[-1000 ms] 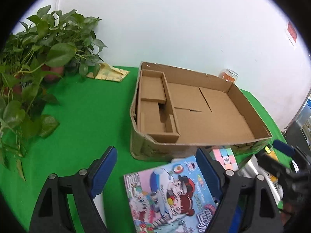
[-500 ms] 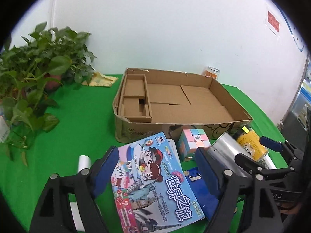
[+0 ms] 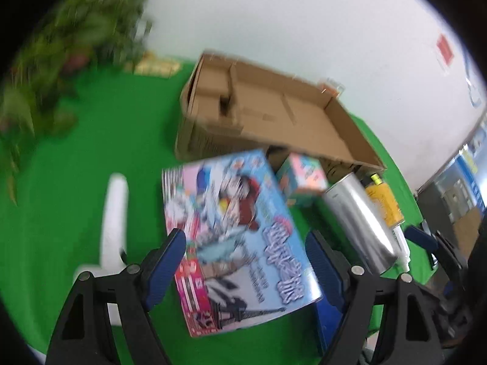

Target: Organize rigid objects

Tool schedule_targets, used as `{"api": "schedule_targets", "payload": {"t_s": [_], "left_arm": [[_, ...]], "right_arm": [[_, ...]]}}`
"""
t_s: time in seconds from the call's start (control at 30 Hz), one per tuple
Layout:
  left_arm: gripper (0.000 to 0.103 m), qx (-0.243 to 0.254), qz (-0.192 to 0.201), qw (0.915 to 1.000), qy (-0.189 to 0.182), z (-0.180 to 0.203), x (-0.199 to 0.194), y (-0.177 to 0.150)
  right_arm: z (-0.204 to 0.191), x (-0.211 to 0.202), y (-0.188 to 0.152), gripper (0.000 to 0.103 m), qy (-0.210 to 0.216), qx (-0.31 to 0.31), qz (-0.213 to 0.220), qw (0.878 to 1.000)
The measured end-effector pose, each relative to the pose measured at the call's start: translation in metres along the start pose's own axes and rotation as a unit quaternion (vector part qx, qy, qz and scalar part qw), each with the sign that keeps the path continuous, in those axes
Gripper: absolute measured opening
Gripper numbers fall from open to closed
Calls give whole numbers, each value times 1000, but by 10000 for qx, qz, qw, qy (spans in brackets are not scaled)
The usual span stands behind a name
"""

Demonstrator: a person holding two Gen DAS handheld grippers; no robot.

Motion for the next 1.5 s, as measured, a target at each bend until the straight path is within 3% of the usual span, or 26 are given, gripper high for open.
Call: {"api": "schedule_targets", "payload": {"t_s": [0.1, 0.23, 0.33, 0.47, 0.7, 0.8, 0.9, 1.07, 1.33, 1.4, 1.5], "left_arm": [[81, -446, -293, 9984, -198, -18, 17, -8], [81, -526, -515, 9971, -198, -25, 30, -8], [81, -519, -663, 9962, -215, -28, 39, -6], [81, -565, -690, 9959, -177, -32, 42, -1], [81, -509, -612, 9964, -288, -28, 23, 2], [81, -479, -694, 9960, -312, -26, 19, -1], [81, -532, -848, 9940, -442, -26, 26, -8], [81, -476, -1037, 9931, -287, -29, 41, -7], [83, -646, -1346, 9888, 83, -52, 59, 11], [87, -841, -1470, 9854, -156, -60, 66, 11], [89, -779, -1579, 9841, -236, -60, 73, 14]], "right_arm": [[-3, -1, -2, 96, 497, 82, -23, 9987], [-1, -3, 6, 96, 1004, 266, -21, 9946], [1, -2, 14, 96, 742, 118, 271, 9968], [16, 14, 33, 93, 378, 125, 191, 9990], [11, -35, 72, 93, 92, -247, 538, 9982], [4, -48, 68, 93, 338, -190, 256, 9989], [-8, -39, 53, 93, 580, -81, -302, 9978], [-34, 19, 37, 93, 721, 32, -1025, 9921], [-72, 109, 28, 91, 620, -27, -1585, 9854], [-78, 123, 28, 88, 519, -140, -1679, 9843], [-81, 143, 24, 85, 358, -126, -1807, 9828]]}}
Point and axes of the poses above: each gripper's, at about its wrist camera, not at the fingertips, and x roughly the way its jaws point, z to its right, y to its top, the point moved 4 cm from there along x, roughly the way its jaws point, and after that the axes turned 10 degrees about -y, right-handed, at the moved point
